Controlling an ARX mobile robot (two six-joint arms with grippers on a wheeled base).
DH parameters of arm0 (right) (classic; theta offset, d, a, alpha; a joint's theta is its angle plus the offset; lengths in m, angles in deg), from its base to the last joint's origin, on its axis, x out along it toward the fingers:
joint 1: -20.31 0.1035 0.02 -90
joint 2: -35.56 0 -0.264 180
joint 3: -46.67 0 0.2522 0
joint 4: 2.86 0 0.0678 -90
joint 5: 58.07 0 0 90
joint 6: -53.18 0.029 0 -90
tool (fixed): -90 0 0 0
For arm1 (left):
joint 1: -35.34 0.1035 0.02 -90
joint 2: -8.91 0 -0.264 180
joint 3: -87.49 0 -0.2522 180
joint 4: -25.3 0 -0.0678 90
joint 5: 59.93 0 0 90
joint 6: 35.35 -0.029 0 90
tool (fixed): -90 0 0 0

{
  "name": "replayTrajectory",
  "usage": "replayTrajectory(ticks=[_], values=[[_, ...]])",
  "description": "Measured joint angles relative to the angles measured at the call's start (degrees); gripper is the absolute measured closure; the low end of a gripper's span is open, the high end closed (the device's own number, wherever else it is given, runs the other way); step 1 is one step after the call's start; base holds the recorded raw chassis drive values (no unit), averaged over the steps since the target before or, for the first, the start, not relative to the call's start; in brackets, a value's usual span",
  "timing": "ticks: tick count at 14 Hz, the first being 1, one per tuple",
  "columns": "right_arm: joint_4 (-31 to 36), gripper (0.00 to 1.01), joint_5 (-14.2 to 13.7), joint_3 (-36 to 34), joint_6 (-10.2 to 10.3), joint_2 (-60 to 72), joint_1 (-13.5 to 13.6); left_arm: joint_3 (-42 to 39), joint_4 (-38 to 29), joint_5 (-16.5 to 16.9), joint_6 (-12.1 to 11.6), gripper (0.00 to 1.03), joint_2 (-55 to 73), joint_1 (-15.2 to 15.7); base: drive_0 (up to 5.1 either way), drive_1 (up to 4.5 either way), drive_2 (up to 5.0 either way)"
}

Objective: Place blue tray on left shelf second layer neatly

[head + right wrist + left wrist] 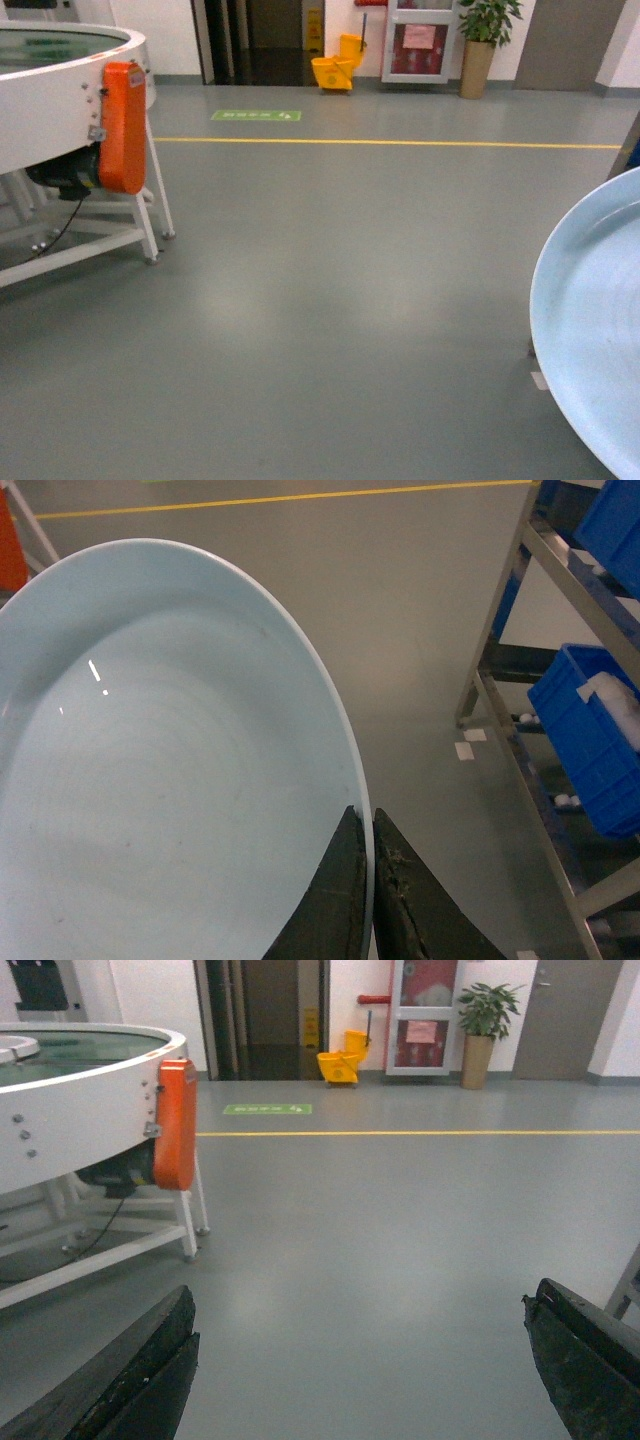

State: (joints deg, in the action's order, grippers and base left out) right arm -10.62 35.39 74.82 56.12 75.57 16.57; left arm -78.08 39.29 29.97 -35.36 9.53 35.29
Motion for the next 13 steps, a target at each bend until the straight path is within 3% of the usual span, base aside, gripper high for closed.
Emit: replayTrajectory(ticks=[13], values=[[-0.1, 0.99, -0.2, 0.0, 0.0, 0.0, 0.0, 0.0, 0.0, 0.1, 0.0, 0.05, 0.0, 0.0, -1.6, -1.51, -1.7]])
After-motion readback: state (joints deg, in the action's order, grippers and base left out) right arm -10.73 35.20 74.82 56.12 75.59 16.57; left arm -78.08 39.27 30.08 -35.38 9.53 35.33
